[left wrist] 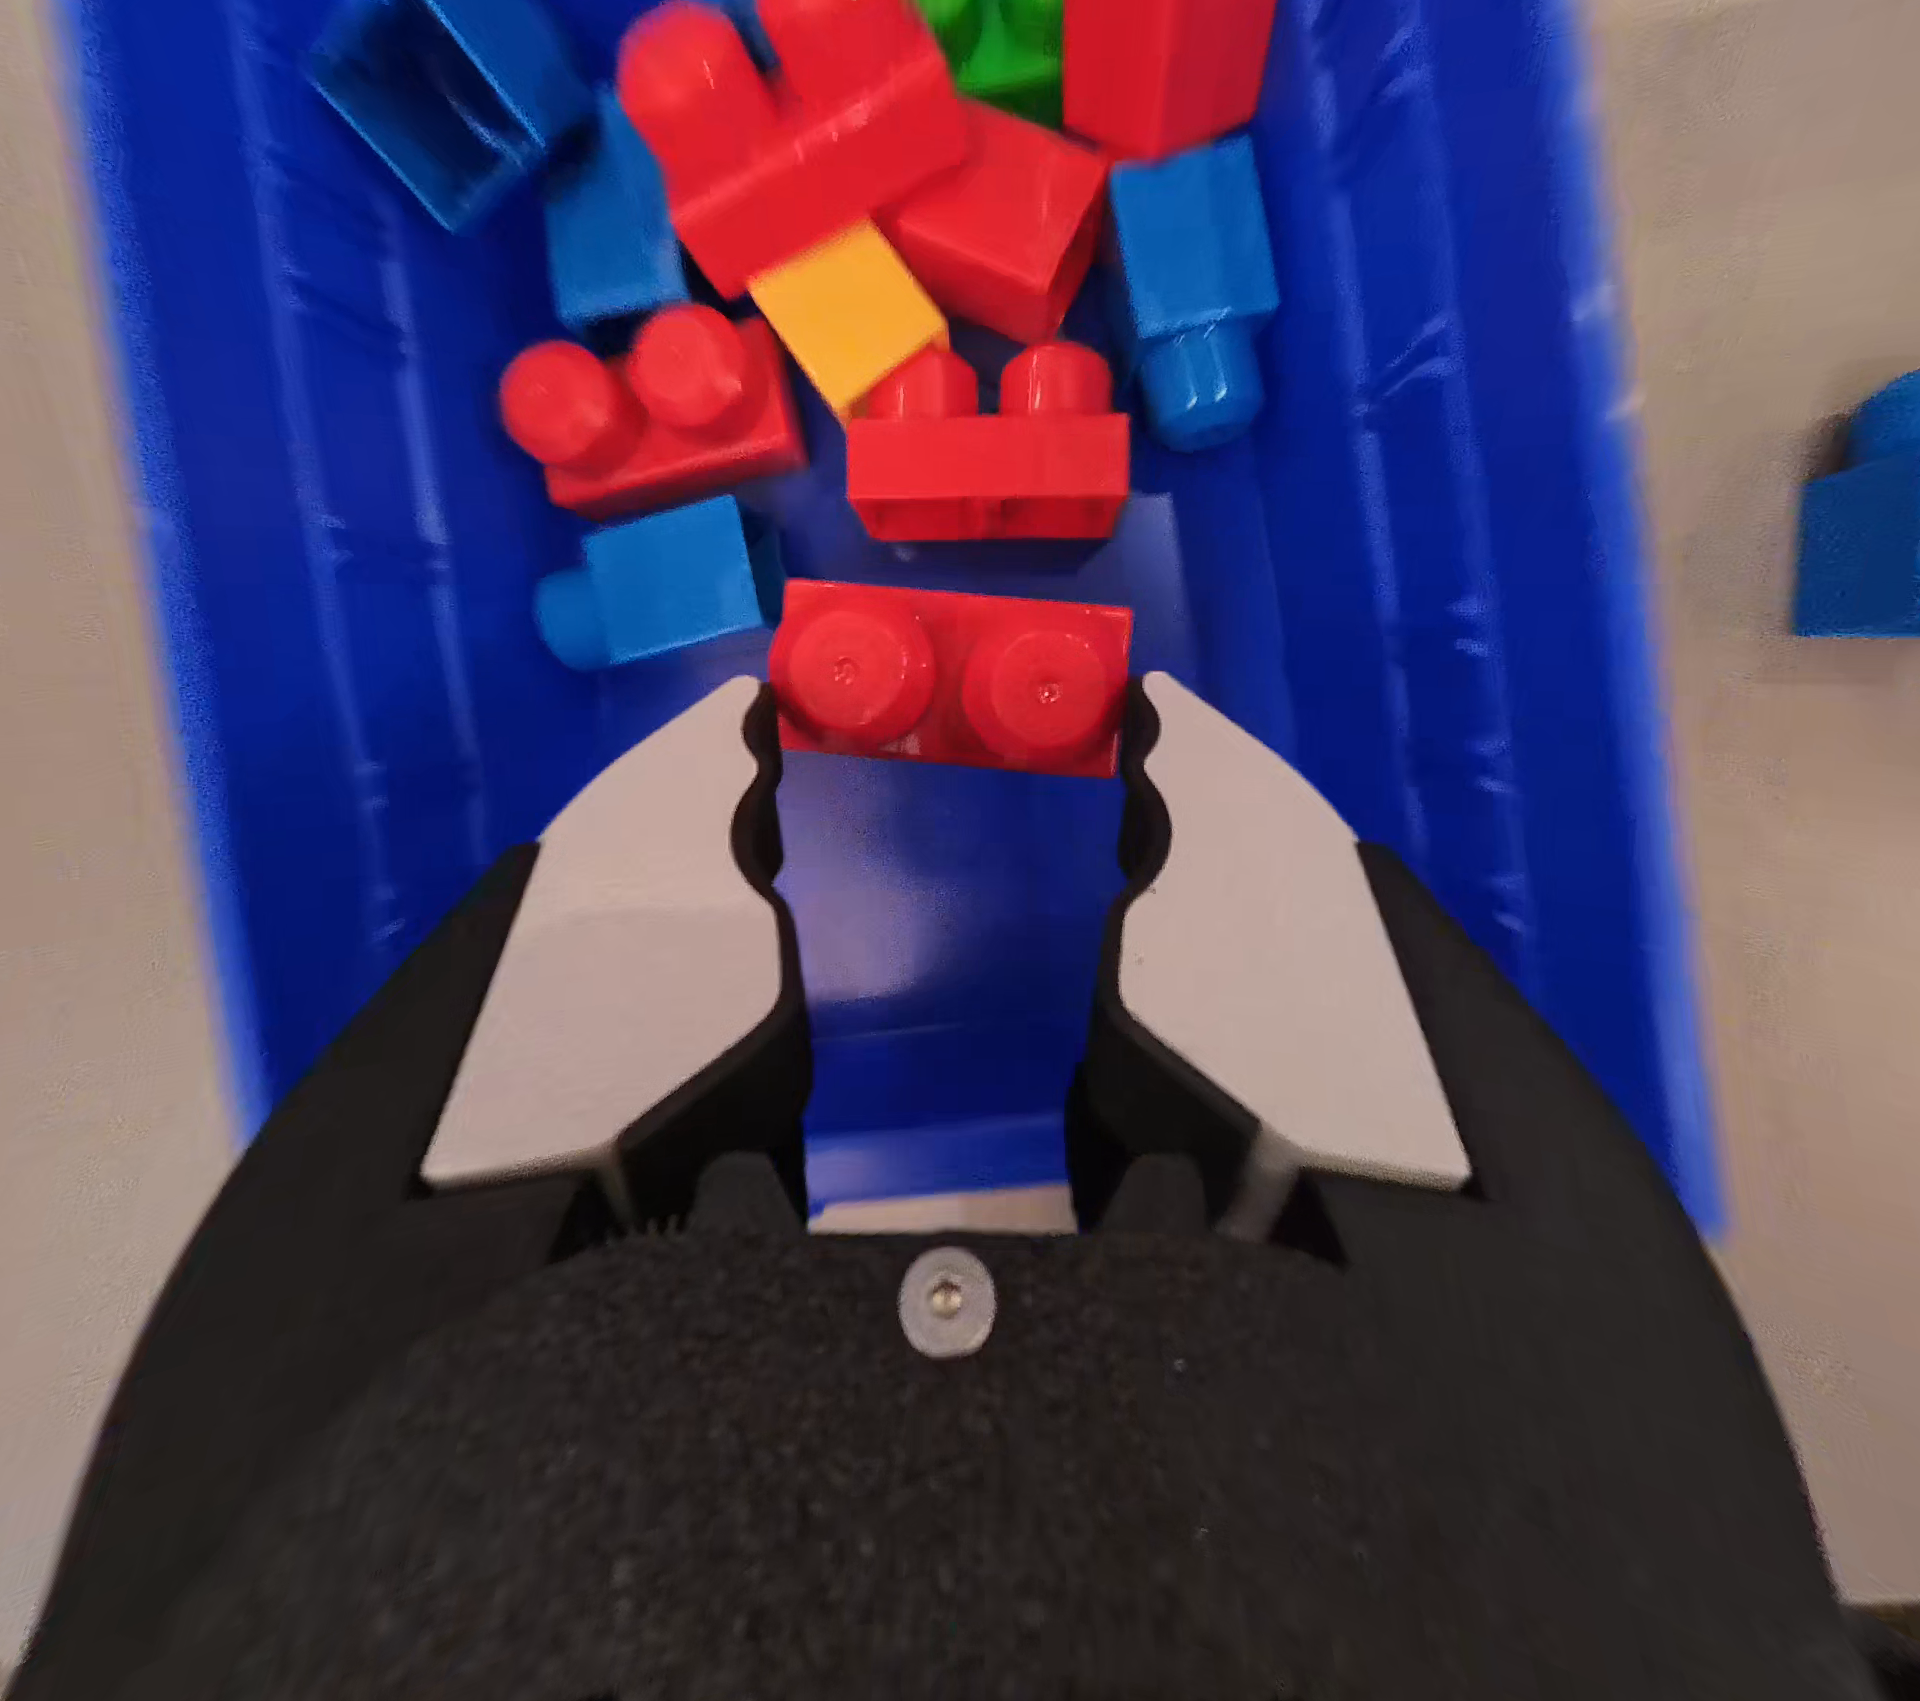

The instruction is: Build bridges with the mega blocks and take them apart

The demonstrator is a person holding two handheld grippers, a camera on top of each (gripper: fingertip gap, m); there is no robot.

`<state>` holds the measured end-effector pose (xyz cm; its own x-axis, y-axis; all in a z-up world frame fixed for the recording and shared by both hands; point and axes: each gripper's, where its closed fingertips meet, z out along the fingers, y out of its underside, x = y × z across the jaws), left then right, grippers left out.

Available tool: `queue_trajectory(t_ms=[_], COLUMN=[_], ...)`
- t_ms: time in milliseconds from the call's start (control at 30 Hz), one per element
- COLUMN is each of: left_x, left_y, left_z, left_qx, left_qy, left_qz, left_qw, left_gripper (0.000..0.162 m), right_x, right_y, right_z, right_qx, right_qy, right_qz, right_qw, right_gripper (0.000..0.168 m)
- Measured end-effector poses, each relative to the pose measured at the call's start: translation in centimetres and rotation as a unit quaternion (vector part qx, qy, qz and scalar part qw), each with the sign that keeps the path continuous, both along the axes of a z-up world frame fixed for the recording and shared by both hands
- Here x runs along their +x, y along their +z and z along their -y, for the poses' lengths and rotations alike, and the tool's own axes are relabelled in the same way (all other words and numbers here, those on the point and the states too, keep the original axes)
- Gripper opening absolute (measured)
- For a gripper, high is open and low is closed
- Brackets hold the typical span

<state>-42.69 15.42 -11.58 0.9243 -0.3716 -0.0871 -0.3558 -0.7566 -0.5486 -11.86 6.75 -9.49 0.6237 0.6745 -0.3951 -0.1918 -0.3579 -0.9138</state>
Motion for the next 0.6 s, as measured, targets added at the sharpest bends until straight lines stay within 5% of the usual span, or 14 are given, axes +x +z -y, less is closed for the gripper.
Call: queue_trajectory(t_ms=[133,233,433,600], left_x=[5.5,13.0,26.4,32.0], left_y=[6.7,7.6,2.6,-3.1], left_z=[1.7,2.6,0.6,-2.5], left_qx=[0.055,0.047,-0.016,-0.085], left_qy=[-0.079,-0.168,-0.256,-0.255], left_qz=[0.051,0.047,-0.008,-0.023], left_qw=[0.994,0.984,0.967,0.963], left_gripper=[0.063,0.063,0.063,0.063], right_x=[0.2,0.2,0.0,-0.5], right_y=[0.3,0.5,0.7,0.2], right_z=[-0.2,0.0,1.5,3.1], right_qx=[0.003,0.011,0.036,0.051], right_qy=[-0.003,-0.004,0.007,0.025], right_qz=[-0.01,-0.008,0.013,0.043], right_qw=[1.0,1.0,0.999,0.997], right_gripper=[0.041,0.04,0.04,0.038])
